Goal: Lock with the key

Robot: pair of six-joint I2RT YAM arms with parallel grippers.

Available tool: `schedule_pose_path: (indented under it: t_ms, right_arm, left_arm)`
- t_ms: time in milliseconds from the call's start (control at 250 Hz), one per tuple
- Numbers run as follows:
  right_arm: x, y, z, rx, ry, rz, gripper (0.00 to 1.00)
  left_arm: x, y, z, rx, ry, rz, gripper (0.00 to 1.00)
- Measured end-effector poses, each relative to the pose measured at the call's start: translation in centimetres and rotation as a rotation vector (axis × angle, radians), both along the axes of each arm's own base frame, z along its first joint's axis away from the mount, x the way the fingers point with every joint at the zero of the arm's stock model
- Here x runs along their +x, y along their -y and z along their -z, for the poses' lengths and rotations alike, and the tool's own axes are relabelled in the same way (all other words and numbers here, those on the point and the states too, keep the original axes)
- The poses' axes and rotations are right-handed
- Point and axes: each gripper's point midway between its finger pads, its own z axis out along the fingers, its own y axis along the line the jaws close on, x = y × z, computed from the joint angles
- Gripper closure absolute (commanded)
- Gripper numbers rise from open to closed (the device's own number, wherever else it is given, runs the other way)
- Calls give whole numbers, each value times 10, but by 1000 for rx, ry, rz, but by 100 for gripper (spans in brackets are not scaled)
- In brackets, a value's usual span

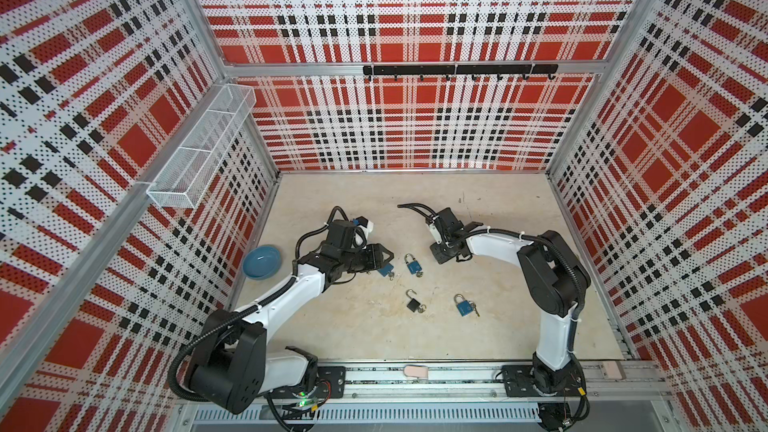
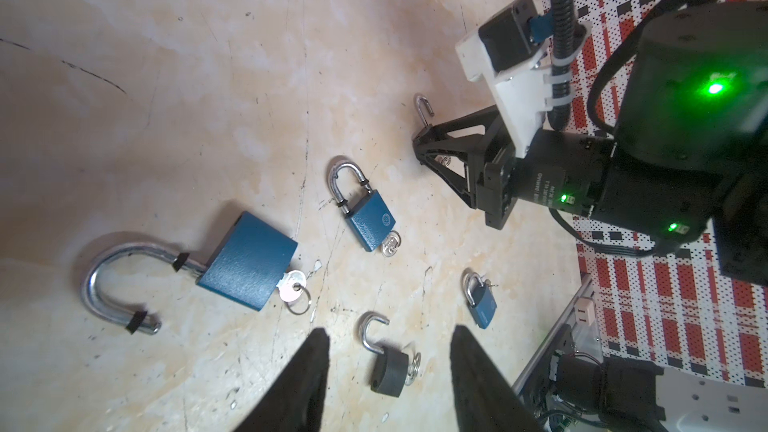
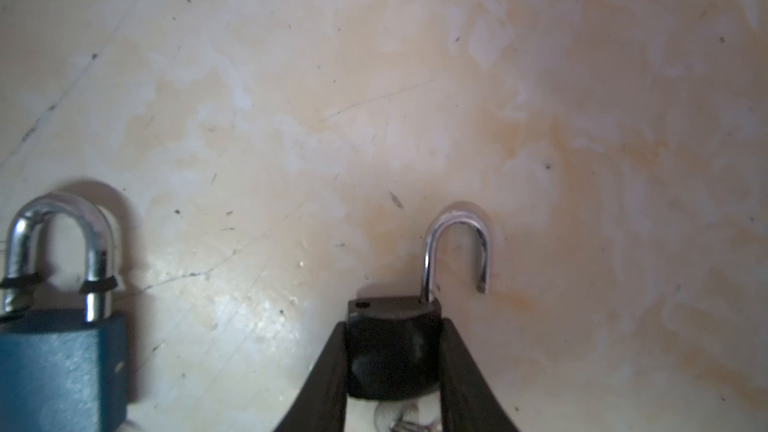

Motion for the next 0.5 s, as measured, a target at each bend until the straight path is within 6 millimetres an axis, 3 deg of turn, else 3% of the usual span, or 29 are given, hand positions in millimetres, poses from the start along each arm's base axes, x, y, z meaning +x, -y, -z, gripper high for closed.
schedule_pose_path:
  t_ms: [368, 500]
  right_arm:
    - [-3, 0, -1, -10, -7, -11, 80]
    - [-10, -1, -12, -2, -12, -23, 80]
  left_arm:
    - [0, -1, -4, -3, 11, -3, 50]
    - [1, -1, -4, 1, 13, -6, 50]
